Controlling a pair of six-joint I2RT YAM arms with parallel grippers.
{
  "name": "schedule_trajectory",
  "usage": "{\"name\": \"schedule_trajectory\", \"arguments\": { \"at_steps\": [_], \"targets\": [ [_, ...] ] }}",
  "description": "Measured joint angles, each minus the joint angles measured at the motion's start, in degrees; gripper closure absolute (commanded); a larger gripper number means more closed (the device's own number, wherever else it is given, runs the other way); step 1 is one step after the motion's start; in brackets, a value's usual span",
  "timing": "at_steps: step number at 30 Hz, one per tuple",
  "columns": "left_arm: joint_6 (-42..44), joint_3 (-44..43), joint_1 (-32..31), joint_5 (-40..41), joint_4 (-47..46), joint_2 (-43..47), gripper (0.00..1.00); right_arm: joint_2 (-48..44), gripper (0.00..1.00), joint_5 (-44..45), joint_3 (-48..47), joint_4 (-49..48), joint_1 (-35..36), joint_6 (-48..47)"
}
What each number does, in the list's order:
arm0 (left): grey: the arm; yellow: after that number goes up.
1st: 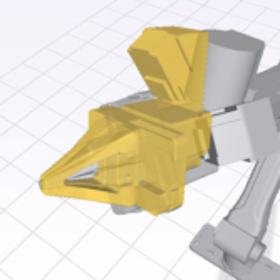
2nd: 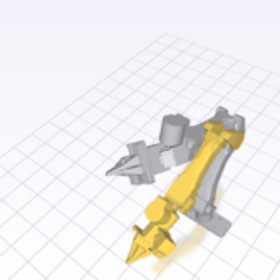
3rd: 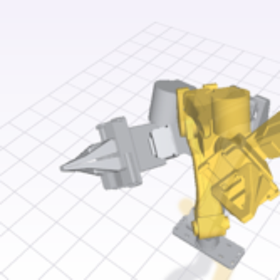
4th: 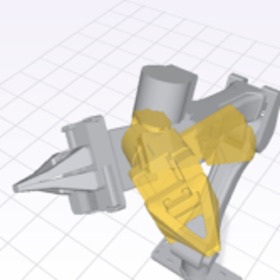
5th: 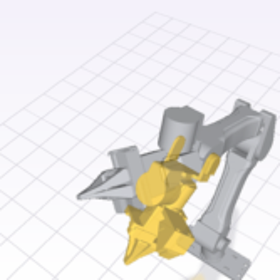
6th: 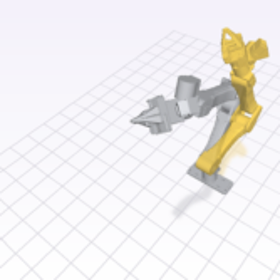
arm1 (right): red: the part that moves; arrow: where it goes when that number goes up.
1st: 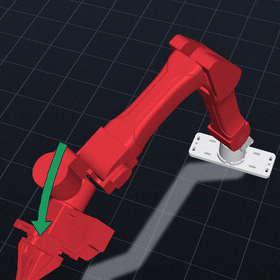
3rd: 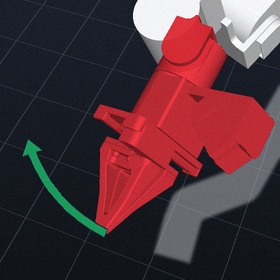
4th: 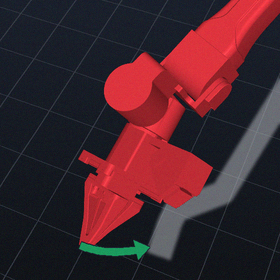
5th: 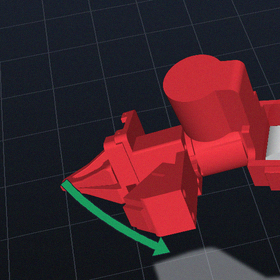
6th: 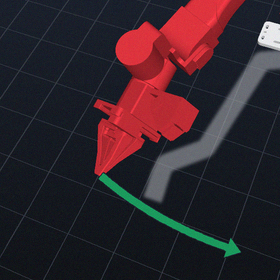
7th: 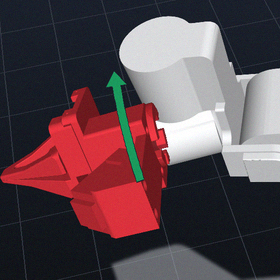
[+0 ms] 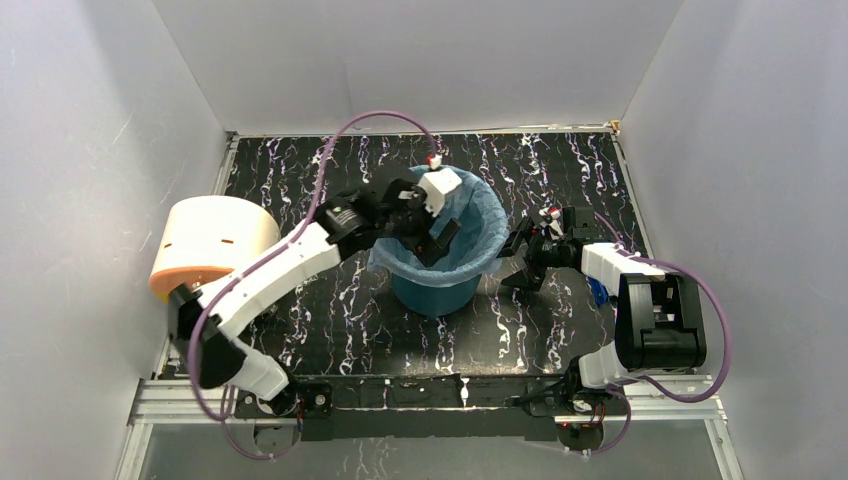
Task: Put the trash bags into the trash bin
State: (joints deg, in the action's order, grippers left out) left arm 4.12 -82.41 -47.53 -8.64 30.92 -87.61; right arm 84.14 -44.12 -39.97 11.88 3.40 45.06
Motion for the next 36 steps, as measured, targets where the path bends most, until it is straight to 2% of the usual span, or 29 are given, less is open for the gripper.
{"name": "schedule_trajectory", "arguments": {
  "at_steps": [6,9,17,24,29,36],
  "targets": [
    [-2.0,4.9,0.4,8.1,-7.0,12.3,0.04,-1.0,0.01,0.8,0.0,0.8,0.0,-0.2],
    [-3.4,5.2,3.1,9.3,-8.6,15.9,0.04,-2.1,0.01,1.7,0.0,1.5,0.0,-0.2],
    [-11.5,9.7,21.5,9.8,-12.1,22.3,0.04,-4.0,0.01,3.7,-1.1,2.0,0.0,-0.2],
    [-21.3,16.2,30.1,10.4,-14.0,25.4,0.04,-4.0,0.01,3.9,-1.5,2.3,0.0,-0.2],
    [-27.5,23.0,32.1,10.7,-14.6,25.5,0.04,-4.8,0.01,4.7,-1.6,3.6,0.0,-0.2],
    [-34.2,33.3,32.1,7.3,-16.4,24.8,0.04,-12.7,0.01,14.0,-5.8,9.6,0.0,-0.5]
  ]
}}
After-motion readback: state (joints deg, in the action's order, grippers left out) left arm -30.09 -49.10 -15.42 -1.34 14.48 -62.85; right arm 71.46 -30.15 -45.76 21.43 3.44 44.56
